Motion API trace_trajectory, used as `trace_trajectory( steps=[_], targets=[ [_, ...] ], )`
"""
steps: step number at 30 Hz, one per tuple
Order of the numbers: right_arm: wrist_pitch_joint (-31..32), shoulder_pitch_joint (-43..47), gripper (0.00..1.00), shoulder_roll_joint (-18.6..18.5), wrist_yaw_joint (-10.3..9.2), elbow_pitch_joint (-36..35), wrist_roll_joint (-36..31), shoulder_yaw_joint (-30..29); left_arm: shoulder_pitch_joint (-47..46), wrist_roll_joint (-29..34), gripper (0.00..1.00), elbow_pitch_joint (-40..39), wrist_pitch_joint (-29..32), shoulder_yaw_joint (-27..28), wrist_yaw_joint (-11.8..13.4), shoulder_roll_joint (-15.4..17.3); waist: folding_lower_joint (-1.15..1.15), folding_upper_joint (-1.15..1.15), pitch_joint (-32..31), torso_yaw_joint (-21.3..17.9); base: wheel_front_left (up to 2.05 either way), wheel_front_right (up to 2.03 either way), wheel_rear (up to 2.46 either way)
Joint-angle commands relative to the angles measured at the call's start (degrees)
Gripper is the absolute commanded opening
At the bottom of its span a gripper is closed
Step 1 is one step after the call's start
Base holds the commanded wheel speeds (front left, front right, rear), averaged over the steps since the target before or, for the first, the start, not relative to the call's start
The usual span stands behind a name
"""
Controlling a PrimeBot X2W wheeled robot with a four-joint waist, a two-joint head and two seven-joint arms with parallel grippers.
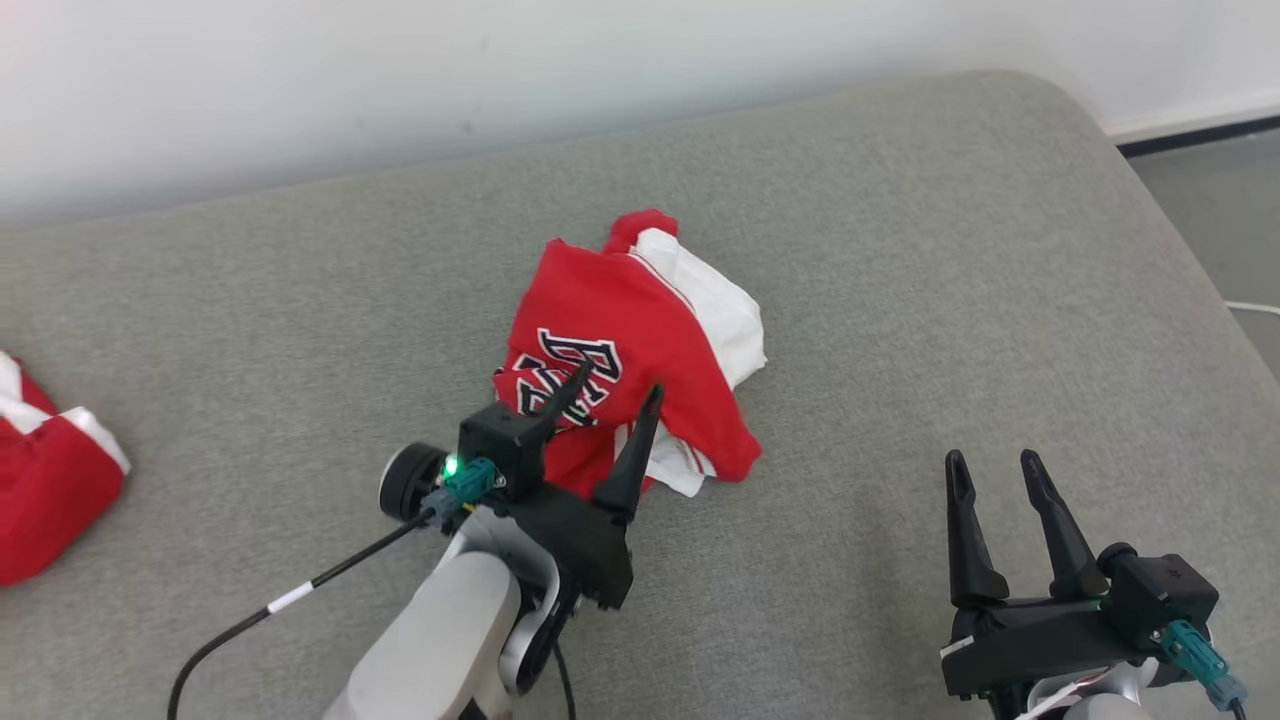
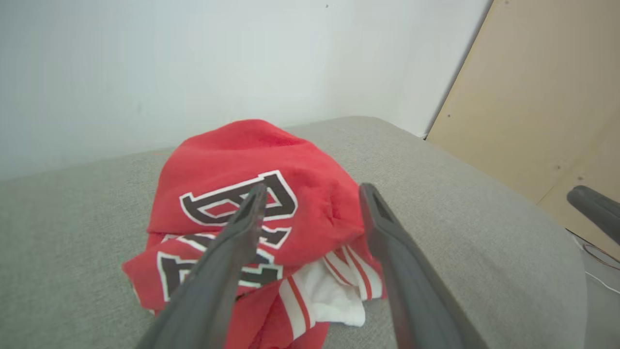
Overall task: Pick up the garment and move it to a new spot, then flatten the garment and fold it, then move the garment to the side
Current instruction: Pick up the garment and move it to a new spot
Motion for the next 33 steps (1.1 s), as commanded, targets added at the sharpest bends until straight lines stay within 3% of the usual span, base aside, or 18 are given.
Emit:
trace_trajectory(
  steps=[1,5,11,20,29,33],
  targets=[
    [-0.06,0.41,1.0,0.01,-0.14,0.0,-0.5,-0.13,-1.14,-0.02,1.0,-0.85,-1.08,-0.02,0.39,-0.22,0.0,0.0,-1.35,1.51,0.0,0.0,0.0],
    [-0.05,1.33,1.0,0.0,-0.14,-0.39,-0.73,-0.61,-1.16,0.73,1.0,-3.4,-2.7,1.39,1.71,0.23,0.0,0.0,-2.89,3.68,0.0,0.0,0.0],
    [-0.06,2.47,1.0,0.01,-0.14,-0.77,-0.96,-1.38,1.98,2.15,1.0,-8.42,-3.06,5.22,3.26,3.43,0.0,0.0,-4.49,6.47,0.0,0.0,0.0],
    [-0.05,3.89,1.0,0.0,-0.14,-2.12,-1.83,-2.86,13.42,4.35,1.0,-17.5,-3.11,17.2,6.51,8.75,0.0,0.0,-6.42,10.87,0.0,0.0,0.0],
    [-0.05,5.67,1.0,0.01,-0.14,-1.99,-2.53,-3.75,24.82,6.76,1.0,-23.74,-3.12,25.09,6.25,9.2,0.0,0.0,-8.59,13.55,0.0,0.0,0.0],
    [-0.05,6.4,1.0,0.0,-0.14,-1.99,-2.65,-3.96,30.32,8.55,1.0,-26.11,-3.12,27.22,4.6,8.72,0.0,0.0,-9.2,14.14,0.0,0.0,0.0]
  ],
)
